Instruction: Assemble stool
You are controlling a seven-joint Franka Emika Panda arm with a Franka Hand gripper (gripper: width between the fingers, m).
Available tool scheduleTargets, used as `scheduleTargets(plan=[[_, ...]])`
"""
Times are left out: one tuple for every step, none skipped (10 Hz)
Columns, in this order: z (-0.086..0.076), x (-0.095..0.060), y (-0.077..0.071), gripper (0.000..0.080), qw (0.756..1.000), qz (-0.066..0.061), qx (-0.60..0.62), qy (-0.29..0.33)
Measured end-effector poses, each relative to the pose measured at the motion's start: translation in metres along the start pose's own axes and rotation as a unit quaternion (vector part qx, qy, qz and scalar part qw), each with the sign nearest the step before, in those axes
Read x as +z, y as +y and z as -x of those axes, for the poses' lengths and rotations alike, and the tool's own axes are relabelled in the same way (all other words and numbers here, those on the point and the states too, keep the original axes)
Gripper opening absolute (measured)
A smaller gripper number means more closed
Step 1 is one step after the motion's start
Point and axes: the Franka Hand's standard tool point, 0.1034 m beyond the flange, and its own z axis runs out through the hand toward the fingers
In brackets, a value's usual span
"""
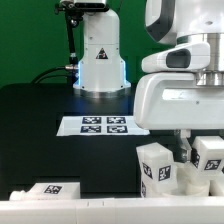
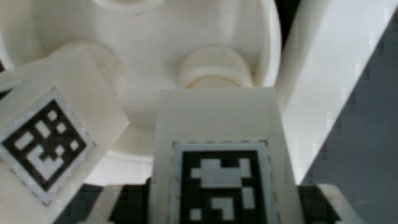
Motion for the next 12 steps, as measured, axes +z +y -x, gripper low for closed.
scheduleTargets(plan=[[-0.001,0.0,-0.001,0.033,1.0,-0.001,-0.001,0.008],[-0.001,0.0,-0.001,0.033,1.0,-0.001,-0.001,0.012],[-0.001,0.0,0.0,0.033,1.0,-0.001,0.0,0.011],[-0.001,0.0,0.0,0.033,1.0,-0.001,0.0,0.011],[-0.001,0.0,0.0,0.033,1.0,-0.001,0.0,0.011],[-0.001,0.0,0.0,0.0442,1.0,-0.001,0.0,0.011],[0.0,-0.001,0.0,0.0571,1.0,-0.001,0.0,0.007],[-0.001,-0.006,0.001,0.0625,1.0,-0.002,0.007,-0.023],[-0.008,-0.012,0.0,0.0625,1.0,-0.007,0.019,-0.023],[-0.007,-0.015,-0.002,0.0645,0.998,-0.009,0.023,-0.057],[-0.01,-0.021,-0.003,0.0648,0.993,-0.011,0.03,-0.111],[-0.019,-0.022,-0.002,0.0648,0.992,-0.014,0.038,-0.122]])
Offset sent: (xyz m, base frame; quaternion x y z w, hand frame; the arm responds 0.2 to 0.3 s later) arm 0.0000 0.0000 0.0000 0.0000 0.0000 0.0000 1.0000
